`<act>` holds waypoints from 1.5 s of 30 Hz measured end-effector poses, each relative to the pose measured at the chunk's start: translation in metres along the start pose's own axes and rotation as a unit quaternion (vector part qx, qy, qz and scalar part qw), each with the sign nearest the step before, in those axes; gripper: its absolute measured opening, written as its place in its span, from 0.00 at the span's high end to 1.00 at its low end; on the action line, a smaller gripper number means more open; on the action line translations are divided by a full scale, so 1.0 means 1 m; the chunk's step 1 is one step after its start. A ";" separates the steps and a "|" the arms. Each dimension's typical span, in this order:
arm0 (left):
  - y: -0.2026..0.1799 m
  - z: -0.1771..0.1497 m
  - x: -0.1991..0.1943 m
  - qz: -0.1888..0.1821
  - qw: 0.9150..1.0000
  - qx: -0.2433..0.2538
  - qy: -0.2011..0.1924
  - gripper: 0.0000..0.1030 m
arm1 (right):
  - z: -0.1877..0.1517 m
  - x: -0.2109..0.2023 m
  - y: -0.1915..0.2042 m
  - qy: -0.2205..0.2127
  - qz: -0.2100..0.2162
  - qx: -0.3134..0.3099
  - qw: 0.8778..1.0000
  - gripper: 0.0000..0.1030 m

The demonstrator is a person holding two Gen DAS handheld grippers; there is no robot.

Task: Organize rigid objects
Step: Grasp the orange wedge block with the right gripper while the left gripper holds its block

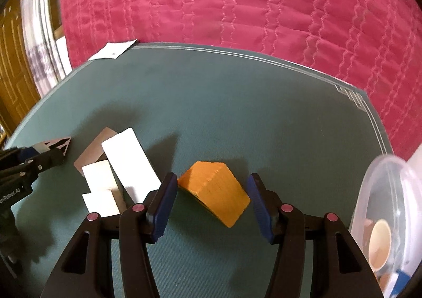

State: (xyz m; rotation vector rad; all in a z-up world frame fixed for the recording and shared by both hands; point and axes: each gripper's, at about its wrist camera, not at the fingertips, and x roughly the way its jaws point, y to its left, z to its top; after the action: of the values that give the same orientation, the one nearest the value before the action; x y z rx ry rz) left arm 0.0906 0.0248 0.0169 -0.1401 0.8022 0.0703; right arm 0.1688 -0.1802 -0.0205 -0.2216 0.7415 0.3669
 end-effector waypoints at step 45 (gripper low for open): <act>-0.002 0.000 -0.003 -0.017 1.000 -0.010 -0.005 0.62 | -0.075 -0.071 0.032 0.023 0.016 0.032 0.999 0.47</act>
State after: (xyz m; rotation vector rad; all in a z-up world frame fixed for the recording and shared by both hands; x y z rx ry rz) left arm 0.0888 0.0222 0.0188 -0.1722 0.7889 0.0481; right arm 0.0622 -0.1930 -0.0273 -0.1592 0.8016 0.3689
